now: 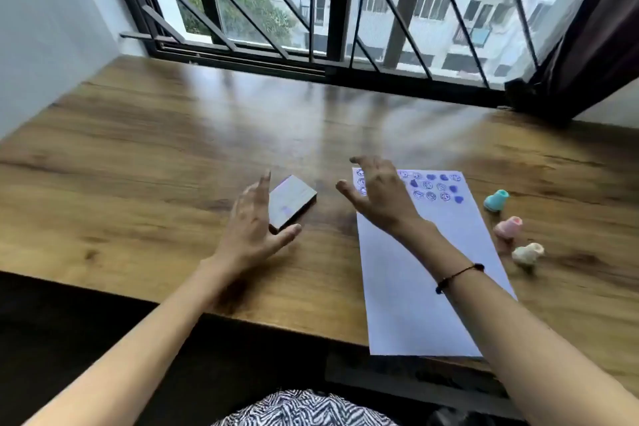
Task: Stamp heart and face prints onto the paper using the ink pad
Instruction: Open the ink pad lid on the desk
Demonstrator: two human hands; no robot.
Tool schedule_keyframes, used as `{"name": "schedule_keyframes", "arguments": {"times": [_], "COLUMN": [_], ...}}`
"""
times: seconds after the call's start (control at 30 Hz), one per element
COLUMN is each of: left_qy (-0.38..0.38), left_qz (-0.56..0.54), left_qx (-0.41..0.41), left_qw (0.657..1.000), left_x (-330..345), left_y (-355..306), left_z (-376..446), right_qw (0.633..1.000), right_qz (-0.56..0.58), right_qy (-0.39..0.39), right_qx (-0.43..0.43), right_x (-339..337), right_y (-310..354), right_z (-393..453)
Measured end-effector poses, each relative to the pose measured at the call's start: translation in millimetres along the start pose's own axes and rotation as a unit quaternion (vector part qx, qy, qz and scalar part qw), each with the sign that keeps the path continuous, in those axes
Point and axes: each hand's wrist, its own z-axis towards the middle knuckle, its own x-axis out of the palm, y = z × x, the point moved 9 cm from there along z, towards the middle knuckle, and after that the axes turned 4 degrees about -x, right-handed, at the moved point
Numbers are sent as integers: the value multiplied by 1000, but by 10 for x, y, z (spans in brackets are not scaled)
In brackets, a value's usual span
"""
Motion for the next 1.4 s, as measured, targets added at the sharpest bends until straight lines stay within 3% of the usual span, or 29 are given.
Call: {"name": "schedule_keyframes", "arguments": {"times": [0.17,0.3,0.63,0.77,0.87,0.97,1.07,1.2,1.4], "left_qy": [-38,-82,-116,-128,-129,-124,-122,-121,-115], "left_qz": [-23,-6,-48,-74,-69,-61,-53,-45,-15], "left_qx": [-68,-35,-14,-27,-23,-23,-25,-24,-33], "left_qw": [997,996,992,989,989,990,991,991,993], "left_x": [-15,-66,-67,-115,-148,-147,-147,-148,-151], "left_y": [171,139,169,197,173,156,145,136,130], "left_z": [-101,-88,-110,-108,-104,-118,-129,-127,-134], "right_qw": [996,986,971,975,966,938,900,874,939], "right_qz": [-17,-113,-191,-136,-88,105,272,373,219], "right_qy": [92,117,143,170,240,324,305,229,135], "right_qx": [-12,-22,-33,-43,-38,62,152,212,228], "right_x": [558,762,877,771,681,609,483,356,307], "right_y": [441,593,815,797,685,438,176,-98,-412], "right_z": [-22,8,196,280,415,458,526,675,792]}}
